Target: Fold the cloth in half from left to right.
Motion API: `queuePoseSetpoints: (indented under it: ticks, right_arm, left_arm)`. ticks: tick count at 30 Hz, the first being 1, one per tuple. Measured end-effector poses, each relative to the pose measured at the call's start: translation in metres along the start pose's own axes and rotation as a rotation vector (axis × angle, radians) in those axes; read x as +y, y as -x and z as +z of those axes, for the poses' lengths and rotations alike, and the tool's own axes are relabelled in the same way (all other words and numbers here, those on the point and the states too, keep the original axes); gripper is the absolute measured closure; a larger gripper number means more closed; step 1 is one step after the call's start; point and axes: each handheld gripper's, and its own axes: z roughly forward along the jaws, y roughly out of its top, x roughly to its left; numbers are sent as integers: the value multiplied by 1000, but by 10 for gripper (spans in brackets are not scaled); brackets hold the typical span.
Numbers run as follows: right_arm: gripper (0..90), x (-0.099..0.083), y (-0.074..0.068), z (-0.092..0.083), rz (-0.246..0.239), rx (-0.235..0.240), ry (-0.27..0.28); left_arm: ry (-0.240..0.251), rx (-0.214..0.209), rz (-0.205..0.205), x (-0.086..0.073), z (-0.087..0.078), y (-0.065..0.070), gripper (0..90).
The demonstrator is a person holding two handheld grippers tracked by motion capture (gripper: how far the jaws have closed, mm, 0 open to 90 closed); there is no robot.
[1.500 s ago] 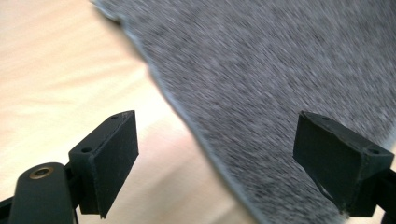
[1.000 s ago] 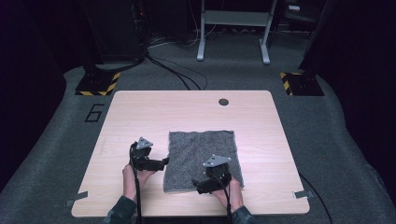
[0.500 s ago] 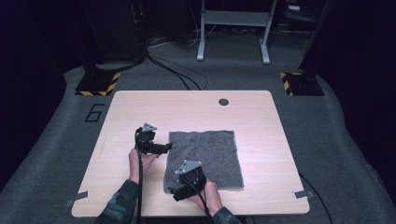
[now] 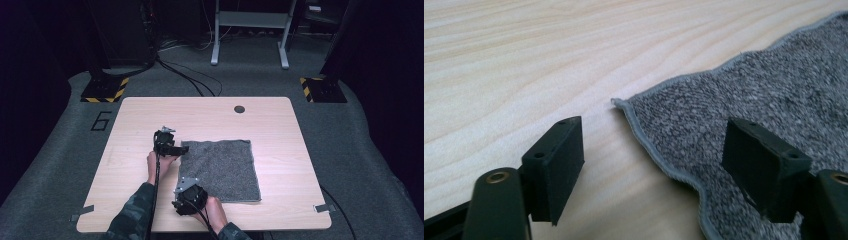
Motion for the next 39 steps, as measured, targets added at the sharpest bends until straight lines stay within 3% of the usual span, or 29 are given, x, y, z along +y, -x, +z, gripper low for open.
queuePoseSetpoints:
  ticks: [3,5,6,11,12,13,15,17,18,20,22,23,24,25,26,27,30,33,34,36,38,39]
  right_arm:
    - [542,-1,-2,1,-1,-4,-6]
    - [564,-1,-5,4,14,-16,4]
    - [577,-3,-3,6,-13,5,-20]
    - [616,-5,-4,7,-2,11,-7]
    - [648,-6,-4,6,-2,7,-11]
    - [648,-6,-4,6,-2,7,-11]
    - [705,-7,-6,6,2,-12,13]
    - [720,-7,-7,5,8,-8,-1]
    - [778,-9,-10,5,5,-14,19]
    - [814,-11,-13,6,1,-32,39]
    - [831,-11,-15,6,3,-41,36]
    - [849,-11,-20,7,10,-87,38]
    - [849,-11,-20,7,10,-87,38]
    - [856,-11,-22,9,2,-133,57]
    - [856,-11,-22,9,2,-133,57]
    - [861,-12,-28,10,5,-175,64]
    - [867,-14,-32,9,-44,-216,58]
    - [869,-14,-32,9,-24,-212,65]
    - [870,-16,-32,8,19,-209,79]
    - [871,-17,-32,8,32,-207,81]
    - [871,-19,-31,6,37,-202,95]
    - [871,-20,-29,2,12,-204,106]
  left_arm:
    - [-3,20,4,1,5,-1,365]
    - [7,26,2,1,6,-1,391]
    - [10,20,6,1,6,-1,399]
    - [8,13,37,-1,6,2,433]
    - [17,42,59,-3,7,7,444]
    - [17,42,59,-3,7,7,449]
    - [21,104,82,-6,7,15,495]
    - [35,124,79,-7,8,17,511]
    - [42,142,82,-8,9,19,557]
    - [67,178,59,-10,11,25,599]
    - [73,189,54,-11,12,27,619]
    - [75,196,46,-11,12,29,681]
    - [75,199,46,-11,13,31,681]
    - [73,201,47,-11,13,33,743]
    - [76,208,46,-11,13,35,743]
    - [77,209,40,-11,14,36,792]
    - [81,218,40,-10,16,39,861]
    - [83,212,13,-10,16,39,870]
    - [84,208,8,-10,16,38,875]
    - [83,211,4,-9,15,37,877]
    - [83,202,-8,-9,14,35,878]
    - [88,201,-17,-9,13,34,878]
